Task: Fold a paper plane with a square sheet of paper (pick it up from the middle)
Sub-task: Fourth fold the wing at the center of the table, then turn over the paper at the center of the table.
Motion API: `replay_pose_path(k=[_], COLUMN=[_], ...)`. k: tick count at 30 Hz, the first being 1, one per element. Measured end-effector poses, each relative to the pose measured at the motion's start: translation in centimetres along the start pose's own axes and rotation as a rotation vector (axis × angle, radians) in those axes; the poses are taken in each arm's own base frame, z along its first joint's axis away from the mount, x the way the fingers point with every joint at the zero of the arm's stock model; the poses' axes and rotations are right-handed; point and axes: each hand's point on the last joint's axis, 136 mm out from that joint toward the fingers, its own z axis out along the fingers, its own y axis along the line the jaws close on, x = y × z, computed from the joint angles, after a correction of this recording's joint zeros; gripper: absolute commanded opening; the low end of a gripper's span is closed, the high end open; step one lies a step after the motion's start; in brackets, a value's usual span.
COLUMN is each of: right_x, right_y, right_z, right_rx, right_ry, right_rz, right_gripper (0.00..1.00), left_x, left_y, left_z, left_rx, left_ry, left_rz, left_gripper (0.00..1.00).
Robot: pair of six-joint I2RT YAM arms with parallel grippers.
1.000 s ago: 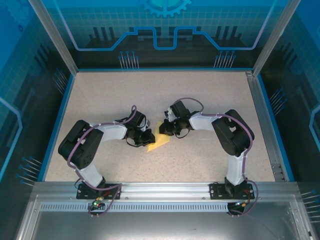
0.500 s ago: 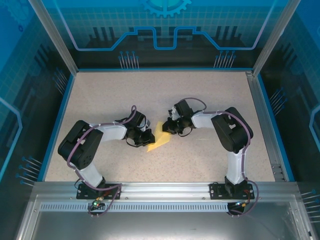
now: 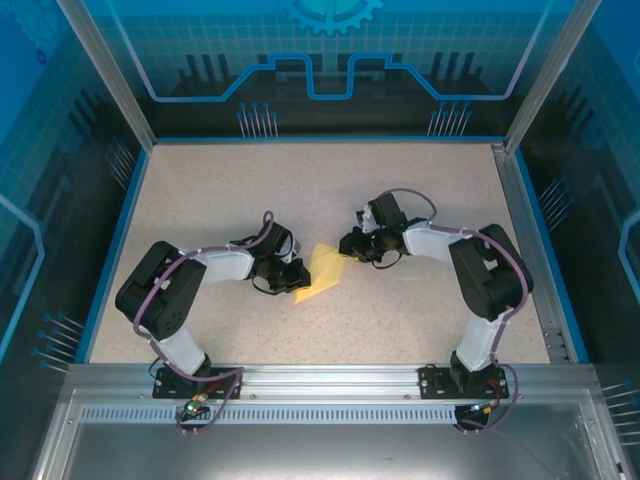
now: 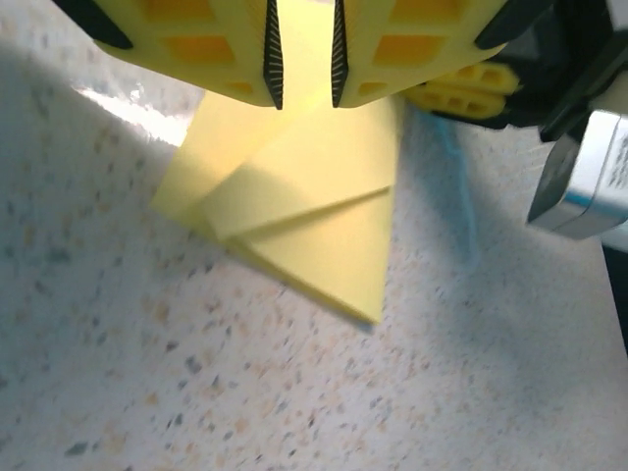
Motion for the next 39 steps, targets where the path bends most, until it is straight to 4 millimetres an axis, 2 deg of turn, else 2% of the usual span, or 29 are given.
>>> replay_pose_path(k=[4,8,11,16,22,31,39], right_x=[2.1,5.1,6.1,6.0,6.2,6.4,6.3], right_y=[0.1,-0.6,-0.6,0.2,-0.7,-1.2,-0.7], right_z=[-0.7,0.1,0.5,0.9,1.6,2.1,2.5], right_rx=[0.005,0.030,0.039,0.016,0.036,0.047,0.027], right_ry=[0.002,0.060,0.080,0.065,0.068,0.075,0.070], right_rz=[0.015,0.043,0.054,0.063,0.100,0.124,0.131], right_gripper=[0.32,0.35,0.35,0.37,0.38,0.35,0.34], left_x=[0.5,0.1,-0.7,-1.4,-1.4,-1.1,-1.0], left_y=[-0.3,-1.3,-2.1,-1.9,-1.0,0.5,0.8], left_z=[-0.3,-1.3,-2.3,-2.8,-2.5,-1.4,-1.1], left_rx=[-0.009,-0.006,-0.005,-0.043,-0.091,-0.140,-0.146], left_ry=[0.011,-0.015,-0.055,-0.083,-0.077,-0.041,-0.033], left_rz=[0.007,0.029,0.063,0.087,0.094,0.088,0.083], left_gripper=[0.18,0.21,0.25,0.29,0.32,0.30,0.28])
